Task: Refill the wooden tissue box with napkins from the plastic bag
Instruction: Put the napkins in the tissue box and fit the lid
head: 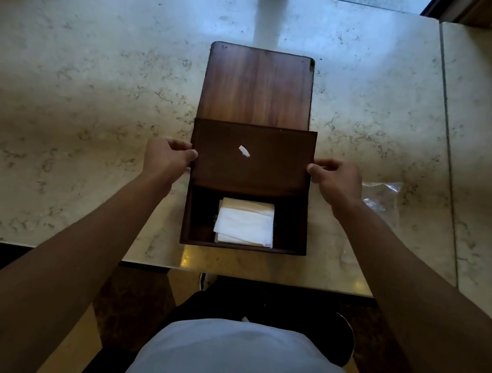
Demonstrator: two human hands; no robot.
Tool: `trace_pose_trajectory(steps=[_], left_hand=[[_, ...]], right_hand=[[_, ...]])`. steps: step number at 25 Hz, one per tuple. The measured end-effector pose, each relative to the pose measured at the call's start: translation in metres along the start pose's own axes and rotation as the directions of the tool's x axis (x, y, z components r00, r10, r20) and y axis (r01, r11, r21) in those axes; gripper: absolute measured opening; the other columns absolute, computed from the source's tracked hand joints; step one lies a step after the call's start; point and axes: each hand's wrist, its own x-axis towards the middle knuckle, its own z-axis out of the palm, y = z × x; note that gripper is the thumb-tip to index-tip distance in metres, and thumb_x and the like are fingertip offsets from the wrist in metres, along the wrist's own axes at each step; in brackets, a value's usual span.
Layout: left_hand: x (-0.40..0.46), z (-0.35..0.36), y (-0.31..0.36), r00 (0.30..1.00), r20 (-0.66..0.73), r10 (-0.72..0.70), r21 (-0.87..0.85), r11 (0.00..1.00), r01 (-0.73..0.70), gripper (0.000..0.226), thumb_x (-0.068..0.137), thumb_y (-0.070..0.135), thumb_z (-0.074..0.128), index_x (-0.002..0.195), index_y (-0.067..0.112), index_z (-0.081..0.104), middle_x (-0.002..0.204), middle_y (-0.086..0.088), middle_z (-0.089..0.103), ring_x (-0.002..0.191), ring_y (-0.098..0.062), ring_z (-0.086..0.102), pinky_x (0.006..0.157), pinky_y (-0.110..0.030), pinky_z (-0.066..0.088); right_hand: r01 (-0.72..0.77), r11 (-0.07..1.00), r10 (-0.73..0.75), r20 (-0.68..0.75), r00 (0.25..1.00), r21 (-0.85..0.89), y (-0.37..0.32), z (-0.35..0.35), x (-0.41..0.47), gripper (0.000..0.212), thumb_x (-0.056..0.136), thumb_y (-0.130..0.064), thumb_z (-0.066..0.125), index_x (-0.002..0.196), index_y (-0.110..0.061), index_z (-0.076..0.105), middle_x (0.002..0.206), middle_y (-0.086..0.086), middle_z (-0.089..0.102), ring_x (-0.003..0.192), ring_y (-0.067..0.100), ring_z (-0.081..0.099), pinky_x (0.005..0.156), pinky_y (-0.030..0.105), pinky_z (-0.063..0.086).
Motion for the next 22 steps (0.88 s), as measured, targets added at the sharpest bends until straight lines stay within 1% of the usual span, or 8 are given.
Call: trace_pose_trajectory(steps=[5,6,8,11,14,16,19,22], left_hand=[[-0.025,-0.019,0.007,0.981,0.031,0.189,-0.008,0.982,-0.189,0.02,0.085,0.0,0.072,0.081,0.019,0.073,0.084,-0.007,0.075,0.08,-0.023,0.074,0.073,-0.034,0.062],[-0.03,-0.023,0.005,0.977,0.042,0.209,-0.008,0.978,-0.209,0.022,0.086,0.001,0.072,0.081,0.022,0.073,0.083,-0.004,0.075,0.078,-0.02,0.074,0.071,-0.031,0.062],[-0.039,-0.032,-0.002,0.975,0.059,0.216,-0.015,0.976,-0.215,0.026,0.09,0.002,0.07,0.081,0.026,0.074,0.082,-0.002,0.076,0.074,-0.016,0.073,0.069,-0.028,0.062],[-0.051,-0.047,-0.014,0.982,0.132,0.135,-0.096,0.988,-0.123,0.023,0.092,0.0,0.067,0.083,0.018,0.077,0.08,-0.012,0.077,0.069,-0.022,0.074,0.068,-0.031,0.064],[-0.063,-0.058,-0.028,0.976,0.216,0.034,-0.124,0.992,-0.008,0.011,0.091,0.006,0.07,0.087,0.011,0.078,0.088,-0.016,0.078,0.077,-0.023,0.076,0.064,-0.028,0.063],[-0.07,-0.06,-0.036,0.969,0.248,-0.005,-0.076,0.997,0.024,0.009,0.09,0.005,0.071,0.093,0.009,0.079,0.093,-0.014,0.078,0.084,-0.023,0.076,0.063,-0.025,0.061],[-0.073,-0.052,-0.043,0.978,0.203,0.041,0.147,0.987,-0.072,0.02,0.089,0.001,0.071,0.106,0.008,0.078,0.095,-0.007,0.078,0.086,-0.02,0.075,0.071,-0.029,0.061],[-0.075,-0.045,-0.044,0.984,0.151,0.098,0.275,0.951,-0.137,0.02,0.085,0.004,0.077,0.104,0.009,0.079,0.084,0.0,0.076,0.072,-0.017,0.076,0.071,-0.03,0.061]], right_hand=[[0.096,0.987,-0.099,0.015,0.995,0.129,-0.002,-0.015,-0.021,0.009,0.084,-0.018,0.079,0.093,-0.02,0.077,0.079,-0.006,0.073,0.063,-0.004,0.066,0.059,0.013,0.049],[0.092,0.981,-0.101,0.042,0.994,0.17,0.002,-0.018,-0.026,0.006,0.086,-0.018,0.076,0.093,-0.019,0.077,0.077,-0.005,0.072,0.059,-0.003,0.064,0.055,0.015,0.048],[0.052,0.945,-0.091,0.108,0.99,0.324,0.011,-0.023,-0.039,0.012,0.092,-0.016,0.069,0.096,-0.009,0.077,0.076,0.004,0.073,0.061,0.01,0.065,0.054,0.022,0.049],[-0.021,0.887,-0.05,0.14,0.989,0.461,0.022,-0.025,-0.056,0.018,0.093,-0.013,0.064,0.093,0.0,0.077,0.079,0.016,0.074,0.067,0.023,0.069,0.057,0.028,0.054],[-0.06,0.929,0.011,0.135,0.991,0.365,0.03,-0.025,-0.069,0.009,0.09,-0.007,0.07,0.088,-0.007,0.078,0.086,0.016,0.075,0.074,0.021,0.072,0.061,0.027,0.057],[-0.095,0.952,0.045,0.175,0.983,0.29,0.034,-0.025,-0.075,0.011,0.089,-0.001,0.07,0.09,-0.009,0.077,0.089,0.011,0.076,0.078,0.018,0.072,0.062,0.024,0.058],[-0.081,0.988,0.059,0.159,0.986,0.135,0.036,-0.022,-0.081,0.015,0.088,-0.002,0.071,0.103,-0.005,0.075,0.087,0.005,0.075,0.076,0.016,0.073,0.059,0.022,0.058],[-0.023,0.997,0.028,0.078,0.997,-0.068,0.035,-0.016,-0.079,0.014,0.086,-0.006,0.073,0.098,-0.007,0.079,0.086,0.004,0.078,0.076,0.017,0.075,0.065,0.028,0.061]])
